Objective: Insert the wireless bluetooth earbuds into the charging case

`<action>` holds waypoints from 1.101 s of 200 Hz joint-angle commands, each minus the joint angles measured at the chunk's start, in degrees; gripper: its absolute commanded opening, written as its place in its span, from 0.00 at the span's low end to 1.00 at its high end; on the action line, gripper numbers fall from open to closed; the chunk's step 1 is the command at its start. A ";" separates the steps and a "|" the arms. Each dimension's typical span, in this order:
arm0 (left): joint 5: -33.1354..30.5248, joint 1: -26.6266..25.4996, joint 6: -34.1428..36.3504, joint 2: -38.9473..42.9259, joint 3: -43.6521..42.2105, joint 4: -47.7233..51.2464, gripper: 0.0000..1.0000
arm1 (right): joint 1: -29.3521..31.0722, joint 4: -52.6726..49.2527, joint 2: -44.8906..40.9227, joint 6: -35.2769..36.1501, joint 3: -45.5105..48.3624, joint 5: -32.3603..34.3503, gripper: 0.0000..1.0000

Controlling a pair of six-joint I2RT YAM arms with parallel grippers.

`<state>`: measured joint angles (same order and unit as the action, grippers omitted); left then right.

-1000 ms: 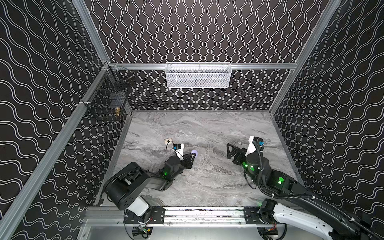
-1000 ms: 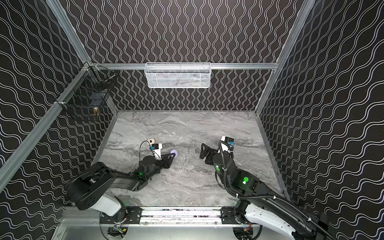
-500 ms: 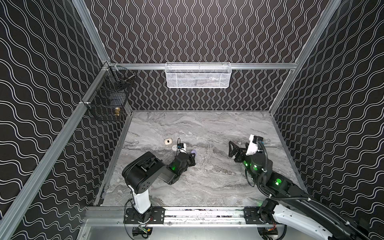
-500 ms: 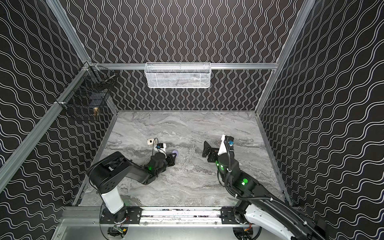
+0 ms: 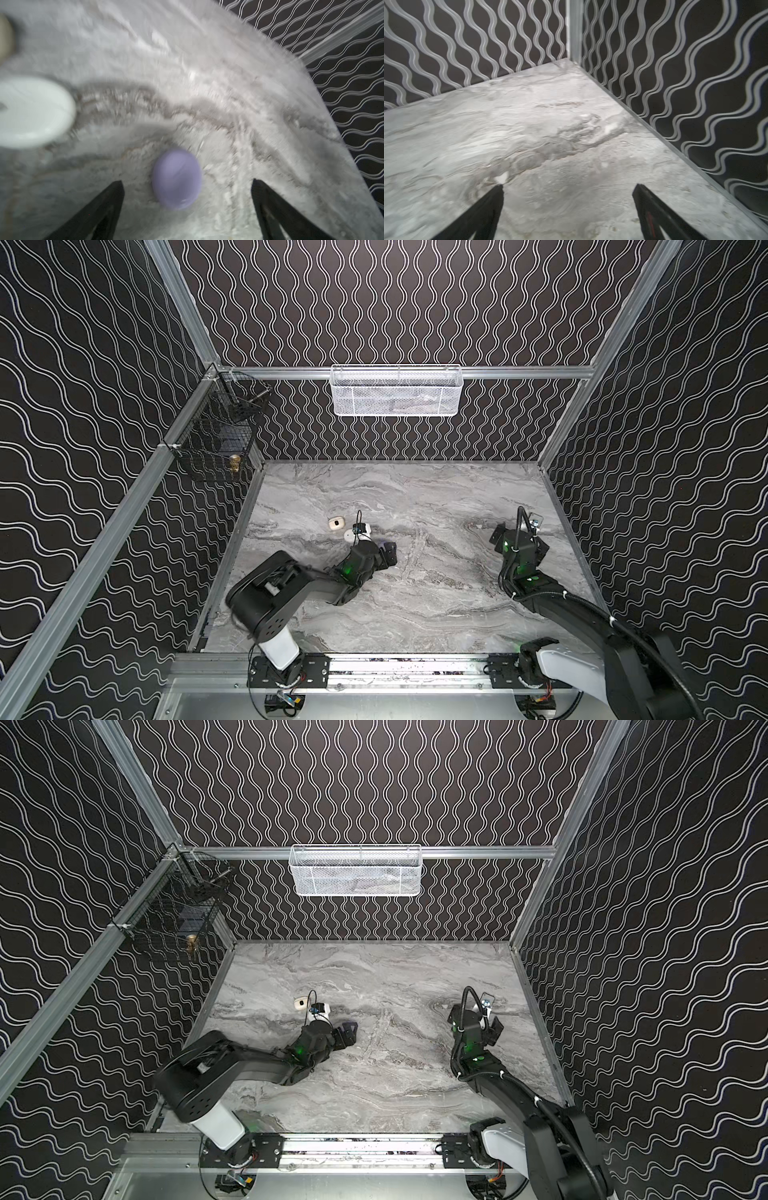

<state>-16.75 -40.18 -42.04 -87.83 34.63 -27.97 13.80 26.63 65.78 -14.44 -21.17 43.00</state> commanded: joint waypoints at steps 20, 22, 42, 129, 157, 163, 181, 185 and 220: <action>-12.86 4.78 15.57 10.99 5.91 22.14 0.99 | -0.24 33.63 14.16 15.14 5.71 5.93 0.99; -13.28 5.30 16.40 11.51 6.00 22.29 0.99 | 0.11 33.34 14.54 15.62 5.51 5.62 1.00; -19.43 10.60 22.93 14.88 4.51 21.54 0.99 | -0.13 38.95 16.50 16.34 6.25 3.38 1.00; -19.48 25.18 48.50 0.68 -16.14 -31.33 0.98 | -12.74 42.69 21.17 12.81 8.58 -26.02 1.00; -11.35 29.60 44.70 -2.13 -16.32 -32.65 0.99 | -12.79 44.38 20.15 11.48 9.78 -24.82 1.00; -10.10 29.97 44.59 -2.10 -15.36 -30.26 0.99 | -13.07 42.42 20.45 11.47 8.65 -25.47 1.00; -3.06 30.20 47.20 -4.87 -16.25 -35.28 0.99 | -13.16 46.94 23.57 13.47 7.90 -25.60 1.00; -1.70 30.39 47.56 -5.68 -16.56 -36.10 0.99 | -13.11 46.34 22.82 13.32 8.23 -25.44 1.00; -0.13 31.79 47.27 -8.11 -15.24 -36.36 0.99 | -13.10 46.19 23.41 13.53 7.81 -25.55 1.00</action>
<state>-21.26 -9.37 4.80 -95.18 18.22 -60.34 0.69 69.36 88.44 -1.32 -13.56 18.09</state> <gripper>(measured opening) 0.990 0.999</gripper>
